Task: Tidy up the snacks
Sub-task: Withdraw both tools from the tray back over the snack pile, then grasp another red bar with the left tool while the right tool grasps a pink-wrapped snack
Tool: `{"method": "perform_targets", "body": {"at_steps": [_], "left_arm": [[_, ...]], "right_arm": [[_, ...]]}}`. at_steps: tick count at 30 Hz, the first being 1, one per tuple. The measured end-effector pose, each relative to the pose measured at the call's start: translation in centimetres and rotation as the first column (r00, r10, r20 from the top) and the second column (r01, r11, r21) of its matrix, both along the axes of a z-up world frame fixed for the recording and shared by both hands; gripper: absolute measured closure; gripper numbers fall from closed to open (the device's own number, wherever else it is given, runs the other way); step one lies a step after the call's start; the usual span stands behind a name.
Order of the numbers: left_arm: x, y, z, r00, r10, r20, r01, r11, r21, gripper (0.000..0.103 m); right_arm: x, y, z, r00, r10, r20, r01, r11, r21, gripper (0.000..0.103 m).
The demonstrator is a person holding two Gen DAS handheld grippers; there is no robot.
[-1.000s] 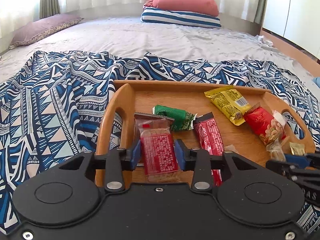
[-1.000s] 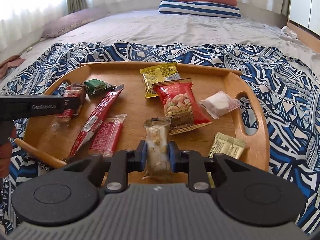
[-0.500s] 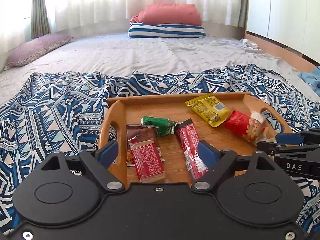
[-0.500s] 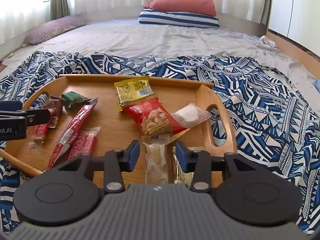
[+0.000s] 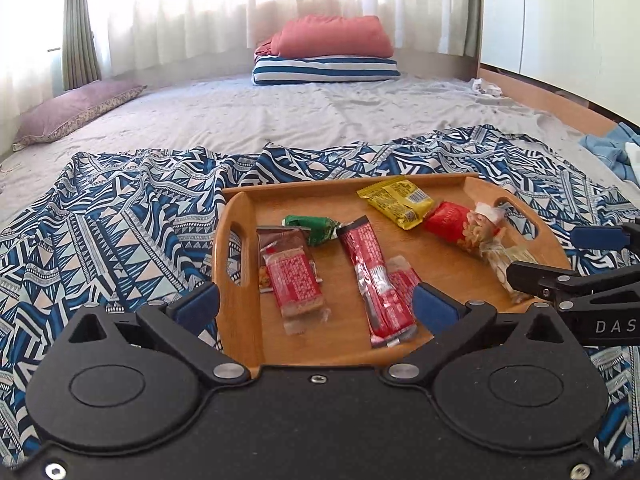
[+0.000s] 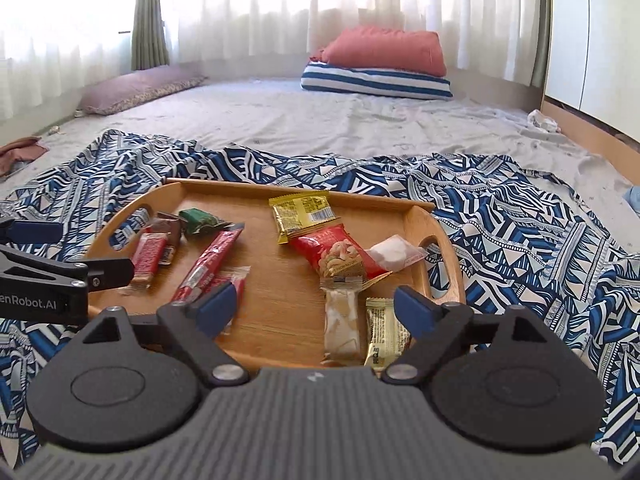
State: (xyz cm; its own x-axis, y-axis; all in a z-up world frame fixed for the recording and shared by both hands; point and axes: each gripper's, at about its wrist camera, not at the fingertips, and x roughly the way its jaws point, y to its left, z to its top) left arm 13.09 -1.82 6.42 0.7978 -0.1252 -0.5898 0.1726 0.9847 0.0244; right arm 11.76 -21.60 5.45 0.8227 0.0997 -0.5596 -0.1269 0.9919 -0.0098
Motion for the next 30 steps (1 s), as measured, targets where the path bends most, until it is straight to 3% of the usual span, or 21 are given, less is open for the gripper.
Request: {"method": "perform_targets", "body": {"at_steps": [16,21,27,30], "left_arm": [[-6.2,1.1,-0.3,1.000,0.000,-0.003,0.000,0.999,-0.039,0.000],[-7.2,1.4,-1.3,0.999,0.004,-0.034,-0.005,1.000,-0.030,0.000],[-7.8,2.4,-2.7,0.995,0.017,-0.097,-0.027,0.994,-0.103,0.001],[-8.3,2.5,-3.2,0.994,0.023,-0.103,-0.034,0.994,-0.103,0.001]], "right_arm": [[-6.8,1.1,-0.2,0.995,0.046,0.091,-0.043,0.998,-0.043,0.000],[-8.7,1.8,-1.3,0.994,0.065,0.092,-0.059,0.996,-0.064,0.000],[-10.0,2.7,-3.3,0.995,0.073,0.062,-0.068,0.995,-0.075,0.000],[-10.4,3.1,-4.1,0.996,0.075,0.051,-0.069,0.992,-0.102,0.000]]}}
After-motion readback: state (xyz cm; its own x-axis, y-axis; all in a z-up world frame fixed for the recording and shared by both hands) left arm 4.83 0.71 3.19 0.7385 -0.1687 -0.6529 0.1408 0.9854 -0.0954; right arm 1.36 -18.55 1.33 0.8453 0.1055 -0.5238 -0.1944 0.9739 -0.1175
